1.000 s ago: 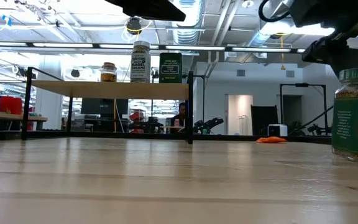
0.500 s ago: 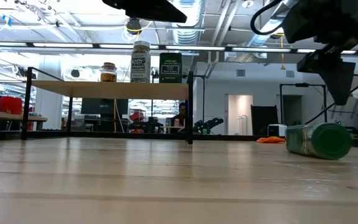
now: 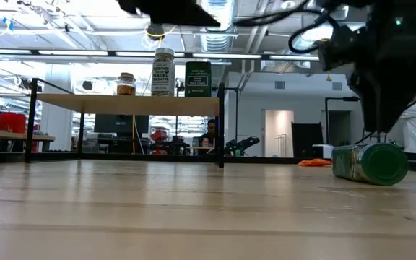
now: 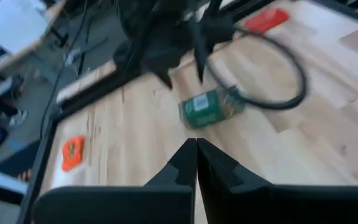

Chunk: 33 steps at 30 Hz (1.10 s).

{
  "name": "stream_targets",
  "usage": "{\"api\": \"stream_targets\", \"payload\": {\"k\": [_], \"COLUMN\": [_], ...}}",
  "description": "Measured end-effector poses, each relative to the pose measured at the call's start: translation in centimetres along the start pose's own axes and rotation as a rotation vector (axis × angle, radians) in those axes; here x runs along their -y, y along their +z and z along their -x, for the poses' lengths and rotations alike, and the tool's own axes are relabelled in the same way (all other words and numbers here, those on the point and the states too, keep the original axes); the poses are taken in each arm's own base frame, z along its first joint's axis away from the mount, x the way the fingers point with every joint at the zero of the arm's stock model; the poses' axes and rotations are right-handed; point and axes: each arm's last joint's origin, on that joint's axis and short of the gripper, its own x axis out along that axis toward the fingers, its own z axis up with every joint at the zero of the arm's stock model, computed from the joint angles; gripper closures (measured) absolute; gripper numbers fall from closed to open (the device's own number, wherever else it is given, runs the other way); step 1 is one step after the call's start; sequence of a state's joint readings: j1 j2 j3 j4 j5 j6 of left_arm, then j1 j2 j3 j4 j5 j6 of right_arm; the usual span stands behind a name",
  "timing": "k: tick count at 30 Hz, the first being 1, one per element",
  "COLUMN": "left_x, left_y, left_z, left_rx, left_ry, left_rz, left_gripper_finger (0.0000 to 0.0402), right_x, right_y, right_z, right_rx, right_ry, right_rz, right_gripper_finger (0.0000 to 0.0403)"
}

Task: Shelf spices
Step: Put the green seasoning bottle on the shelf

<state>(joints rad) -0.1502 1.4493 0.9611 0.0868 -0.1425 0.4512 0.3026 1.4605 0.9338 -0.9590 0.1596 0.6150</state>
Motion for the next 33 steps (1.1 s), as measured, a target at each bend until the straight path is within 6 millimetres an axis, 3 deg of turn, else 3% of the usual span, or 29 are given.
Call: {"api": "stream_targets", "payload": {"k": [6, 10, 15, 21, 27, 33], "left_x": [0.7, 0.9, 0.5, 0.0, 0.2, 0.2], "left_y": [-3.0, -4.0, -4.4, -4.7, -5.5, -5.4], "left_z": [-3.9, -5.7, -6.9, -7.2, -7.7, -7.7], "left_rx": [-0.106, -0.082, -0.027, -0.029, -0.055, -0.054], "left_ry": [-0.012, 0.012, 0.056, 0.076, 0.067, 0.069], "left_rz": [0.024, 0.019, 0.027, 0.036, 0.031, 0.033], "left_gripper_finger": [0.0401, 0.0401, 0.0401, 0.0401, 0.0401, 0.0401], "right_x": [-0.8, -1.1, -1.1, -0.6, -0.6, -0.8], "right_y": [-1.7, -3.1, -4.7, -5.9, -5.5, -3.3], "right_z": [-0.4, -0.4, -1.1, -2.5, -3.9, -5.0], "right_rx": [0.009, 0.085, 0.221, 0.275, 0.263, 0.347], "right_ry": [0.035, 0.11, 0.212, 0.145, 0.108, 0.137], "right_rz": [0.008, -0.021, -0.121, -0.2, -0.17, -0.101], "right_gripper_finger": [0.0177, 0.0215, 0.0258, 0.0304, 0.0336, 0.0345]}}
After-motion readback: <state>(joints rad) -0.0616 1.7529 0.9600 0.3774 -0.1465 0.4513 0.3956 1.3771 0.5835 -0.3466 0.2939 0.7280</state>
